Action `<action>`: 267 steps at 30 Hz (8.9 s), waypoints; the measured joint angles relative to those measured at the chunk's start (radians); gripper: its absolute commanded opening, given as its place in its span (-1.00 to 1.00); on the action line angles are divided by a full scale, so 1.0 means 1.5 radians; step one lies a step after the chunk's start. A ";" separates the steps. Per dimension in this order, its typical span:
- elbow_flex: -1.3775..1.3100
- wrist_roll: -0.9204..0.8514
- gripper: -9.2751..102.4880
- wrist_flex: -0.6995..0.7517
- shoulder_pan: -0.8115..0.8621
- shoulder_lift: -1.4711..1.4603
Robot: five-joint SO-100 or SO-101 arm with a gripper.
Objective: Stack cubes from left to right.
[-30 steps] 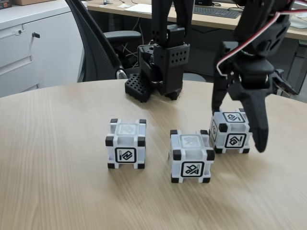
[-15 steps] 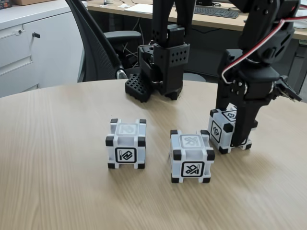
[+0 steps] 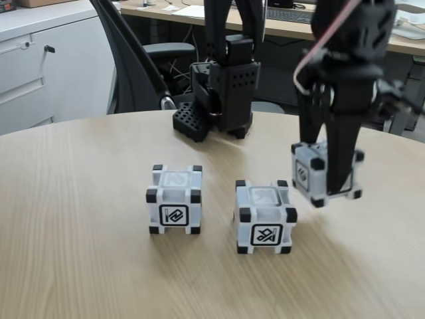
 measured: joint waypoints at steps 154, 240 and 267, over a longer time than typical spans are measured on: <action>0.000 -0.131 0.09 -0.038 0.249 -0.178; -0.015 -0.258 -0.84 0.152 0.480 0.305; -0.025 -0.289 -0.43 0.152 0.478 0.216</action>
